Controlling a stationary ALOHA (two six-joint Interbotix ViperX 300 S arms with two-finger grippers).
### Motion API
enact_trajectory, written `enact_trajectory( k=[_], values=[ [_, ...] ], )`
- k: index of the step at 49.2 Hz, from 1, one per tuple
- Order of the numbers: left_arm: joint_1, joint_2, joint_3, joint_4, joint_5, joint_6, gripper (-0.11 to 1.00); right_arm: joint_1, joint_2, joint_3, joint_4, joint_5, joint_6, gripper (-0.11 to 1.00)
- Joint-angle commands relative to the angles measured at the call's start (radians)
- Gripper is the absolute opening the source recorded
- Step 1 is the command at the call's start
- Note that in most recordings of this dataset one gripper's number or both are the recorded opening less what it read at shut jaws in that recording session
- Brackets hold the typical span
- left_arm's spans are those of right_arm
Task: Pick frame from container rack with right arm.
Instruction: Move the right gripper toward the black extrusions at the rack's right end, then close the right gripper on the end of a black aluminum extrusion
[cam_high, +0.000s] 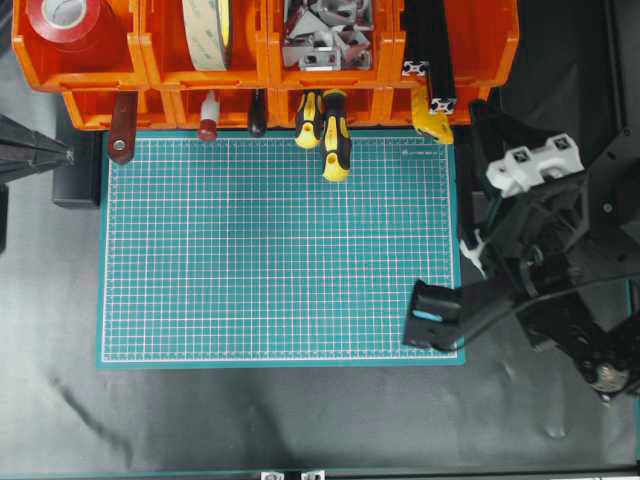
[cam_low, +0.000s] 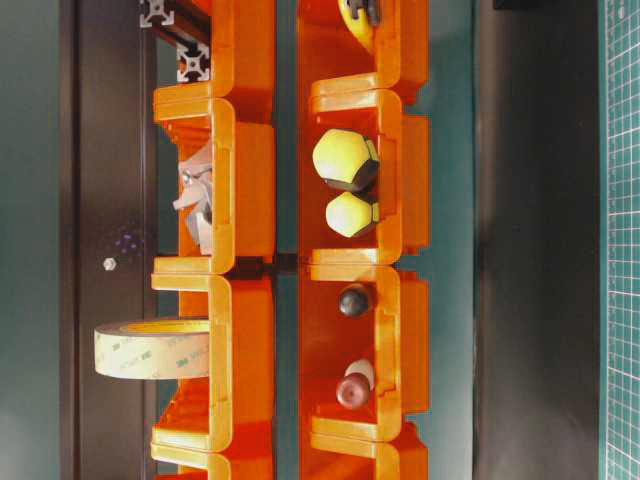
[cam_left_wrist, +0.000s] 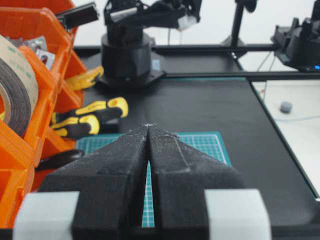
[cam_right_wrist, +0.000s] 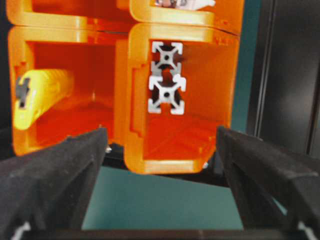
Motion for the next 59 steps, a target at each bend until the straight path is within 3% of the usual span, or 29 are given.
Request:
enact_trajectory(
  k=[1,20,44,50,59],
  values=[
    [0.005,0.005,-0.029,0.003,-0.005,-0.003,0.0,-0.026,0.006,-0.023,-0.025,-0.011,0.003,0.83],
    [0.006,0.003,-0.029,0.003,-0.005,-0.003,0.0,-0.126,0.048,-0.046,-0.063,-0.035,0.003,0.83],
    [0.006,0.003,-0.029,0.003,-0.005,-0.005,0.0,-0.138,0.058,-0.048,-0.064,-0.037,0.006,0.77],
    [0.006,0.003,-0.029,0.003,-0.005,-0.005,0.0,-0.138,0.063,-0.052,-0.058,-0.035,0.005,0.63],
    [0.006,-0.006,-0.031,0.003,-0.005,-0.005,0.0,-0.137,0.067,-0.06,-0.058,-0.02,0.005,0.25]
  ],
)
